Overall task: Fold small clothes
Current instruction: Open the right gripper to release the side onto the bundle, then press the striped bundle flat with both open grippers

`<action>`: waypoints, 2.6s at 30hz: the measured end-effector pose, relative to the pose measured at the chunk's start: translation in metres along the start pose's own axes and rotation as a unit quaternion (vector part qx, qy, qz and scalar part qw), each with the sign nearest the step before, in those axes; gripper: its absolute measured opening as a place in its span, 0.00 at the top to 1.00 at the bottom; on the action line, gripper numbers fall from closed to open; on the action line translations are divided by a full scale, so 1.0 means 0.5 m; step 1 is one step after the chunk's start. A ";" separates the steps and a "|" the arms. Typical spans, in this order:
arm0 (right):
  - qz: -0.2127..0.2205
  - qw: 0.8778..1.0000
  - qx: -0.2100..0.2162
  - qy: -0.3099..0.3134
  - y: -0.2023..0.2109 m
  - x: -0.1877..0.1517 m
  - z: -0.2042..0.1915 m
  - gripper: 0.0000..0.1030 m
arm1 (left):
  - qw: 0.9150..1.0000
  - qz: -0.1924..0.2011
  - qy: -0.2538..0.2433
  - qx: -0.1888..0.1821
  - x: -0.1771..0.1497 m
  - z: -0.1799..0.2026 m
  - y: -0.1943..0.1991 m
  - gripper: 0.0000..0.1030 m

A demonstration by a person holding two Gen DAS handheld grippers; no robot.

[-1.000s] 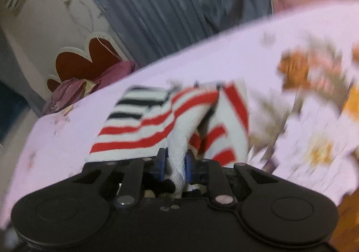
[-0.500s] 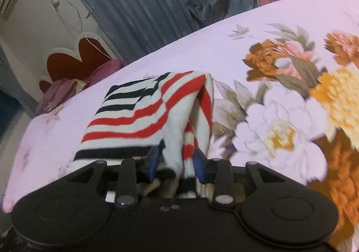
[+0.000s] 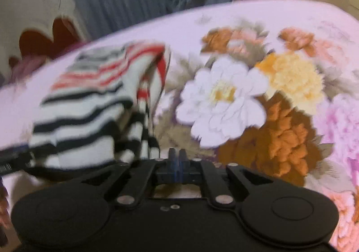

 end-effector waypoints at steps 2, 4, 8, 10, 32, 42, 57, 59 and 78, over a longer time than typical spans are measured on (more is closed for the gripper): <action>0.035 0.999 0.020 0.003 0.026 0.030 -0.021 0.64 | 1.000 0.019 -0.006 -0.001 0.011 0.007 0.015 0.31; 0.052 0.998 0.036 0.024 0.033 0.055 -0.054 0.65 | 0.999 0.035 -0.004 -0.004 0.026 0.015 0.025 0.31; 0.040 0.995 0.049 0.074 0.005 0.060 -0.115 0.69 | 0.999 0.036 -0.002 -0.002 0.038 0.030 0.018 0.31; 0.021 0.994 0.042 0.102 -0.018 0.044 -0.128 0.75 | 0.999 0.030 -0.019 0.006 0.028 0.033 0.009 0.31; 0.031 0.995 0.030 0.088 -0.063 0.120 -0.102 0.78 | 0.998 0.054 0.012 0.001 0.156 0.010 -0.032 0.31; -0.015 0.989 -0.013 0.146 -0.206 0.110 -0.112 0.87 | 0.998 0.040 -0.037 0.020 0.121 0.026 -0.125 0.31; 0.044 0.982 -0.005 0.185 -0.221 0.192 -0.162 0.80 | 0.999 0.037 0.024 0.030 0.209 0.002 -0.187 0.31; 0.047 0.985 -0.012 0.165 -0.239 0.210 -0.147 0.79 | 0.999 0.026 0.023 0.038 0.203 -0.002 -0.210 0.31; 0.031 0.993 0.011 0.114 -0.233 0.191 -0.097 0.74 | 0.998 0.027 -0.016 0.055 0.165 -0.003 -0.166 0.31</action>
Point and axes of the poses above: each gripper's, at about its wrist camera, not at the fingertips, and y roughly against the way its jaws point, z to its right, x to its top, the point moved 8 cm from there along -y, roughly the way its jaws point, and after that the axes turned 10 degrees about x, right-handed, at the moved point
